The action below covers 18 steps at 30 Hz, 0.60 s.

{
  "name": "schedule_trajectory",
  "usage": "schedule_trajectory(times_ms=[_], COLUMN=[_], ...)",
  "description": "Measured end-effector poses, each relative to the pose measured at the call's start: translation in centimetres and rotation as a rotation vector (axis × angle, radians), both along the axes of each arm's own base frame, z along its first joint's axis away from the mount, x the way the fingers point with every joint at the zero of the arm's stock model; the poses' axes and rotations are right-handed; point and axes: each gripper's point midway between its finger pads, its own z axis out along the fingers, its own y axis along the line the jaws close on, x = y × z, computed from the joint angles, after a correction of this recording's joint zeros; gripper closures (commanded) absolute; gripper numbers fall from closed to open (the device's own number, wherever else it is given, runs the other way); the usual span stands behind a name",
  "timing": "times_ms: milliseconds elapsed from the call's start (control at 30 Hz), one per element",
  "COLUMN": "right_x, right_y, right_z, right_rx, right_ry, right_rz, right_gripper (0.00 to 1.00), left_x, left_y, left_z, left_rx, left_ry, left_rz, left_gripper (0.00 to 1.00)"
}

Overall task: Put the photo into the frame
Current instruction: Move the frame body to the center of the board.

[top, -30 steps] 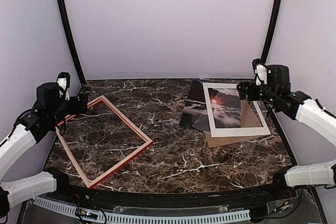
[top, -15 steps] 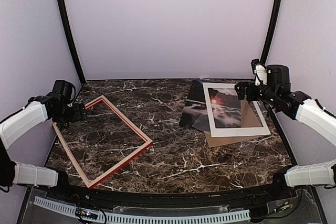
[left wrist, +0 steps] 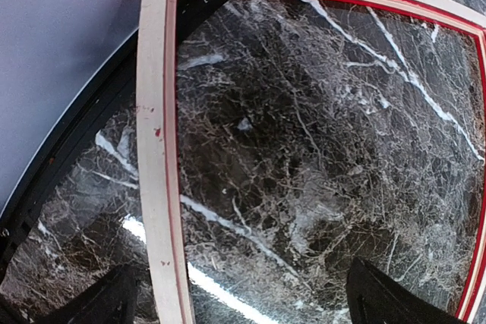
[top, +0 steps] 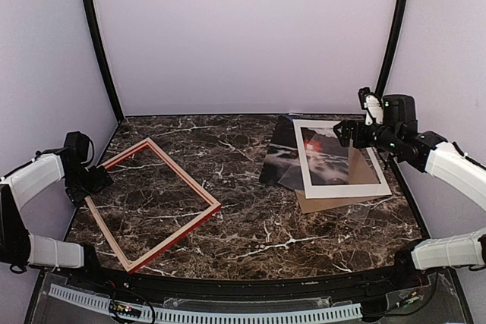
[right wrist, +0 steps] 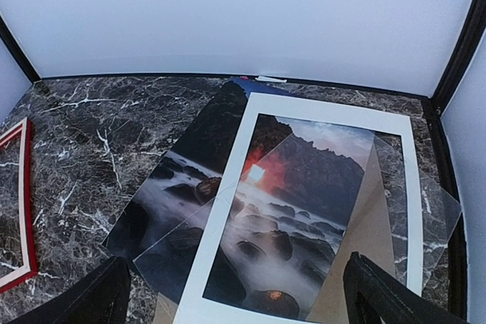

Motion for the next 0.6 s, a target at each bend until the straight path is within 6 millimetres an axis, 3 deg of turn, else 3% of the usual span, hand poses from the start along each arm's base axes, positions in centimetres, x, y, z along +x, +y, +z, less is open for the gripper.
schedule_trajectory(times_ms=[300,433,600], right_x=[0.2,0.3,0.3], right_y=[0.8,0.8,0.8], right_z=[-1.2,-1.4,-1.4], right_rx=[0.017,0.019,0.022], right_ry=[0.043,0.051,0.051], right_rz=[0.026,0.026,0.025], right_gripper=[0.01,0.01,0.01], left_x=[-2.2,-3.1,-3.7], left_y=[0.9,1.3,1.1], left_z=[-2.2,-3.5,-5.1], left_rx=[-0.03,-0.039,-0.055], left_ry=[0.061,0.086,0.106], left_rz=[0.115,0.149,0.159], left_gripper=[0.08,0.2,0.43])
